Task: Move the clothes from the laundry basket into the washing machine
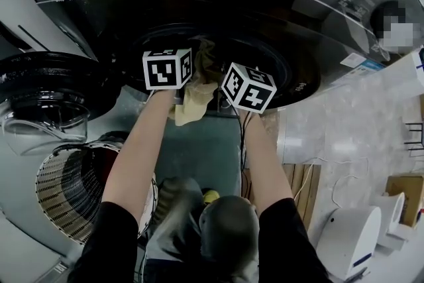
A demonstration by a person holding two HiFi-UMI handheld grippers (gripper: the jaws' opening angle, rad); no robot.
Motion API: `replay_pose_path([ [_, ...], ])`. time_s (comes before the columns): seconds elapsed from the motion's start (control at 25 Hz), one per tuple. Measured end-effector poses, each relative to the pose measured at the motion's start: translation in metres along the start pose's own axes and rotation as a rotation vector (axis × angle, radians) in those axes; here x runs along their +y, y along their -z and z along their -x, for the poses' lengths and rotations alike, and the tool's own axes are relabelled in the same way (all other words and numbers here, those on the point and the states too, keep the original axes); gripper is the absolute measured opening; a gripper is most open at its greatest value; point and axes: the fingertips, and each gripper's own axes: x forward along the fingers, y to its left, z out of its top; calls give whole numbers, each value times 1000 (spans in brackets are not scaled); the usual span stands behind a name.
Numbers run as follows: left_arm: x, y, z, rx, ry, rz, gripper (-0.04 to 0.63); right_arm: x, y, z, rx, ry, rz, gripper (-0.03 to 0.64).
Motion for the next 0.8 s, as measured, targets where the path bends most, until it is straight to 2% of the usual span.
replay_pose_path([
  [0.48, 4, 11, -4, 59, -55, 16, 258, 1, 3, 4, 9, 6, -10, 270],
  [0.8, 3, 14, 8, 118, -102, 4, 258, 1, 11, 19, 62, 27, -20, 267],
])
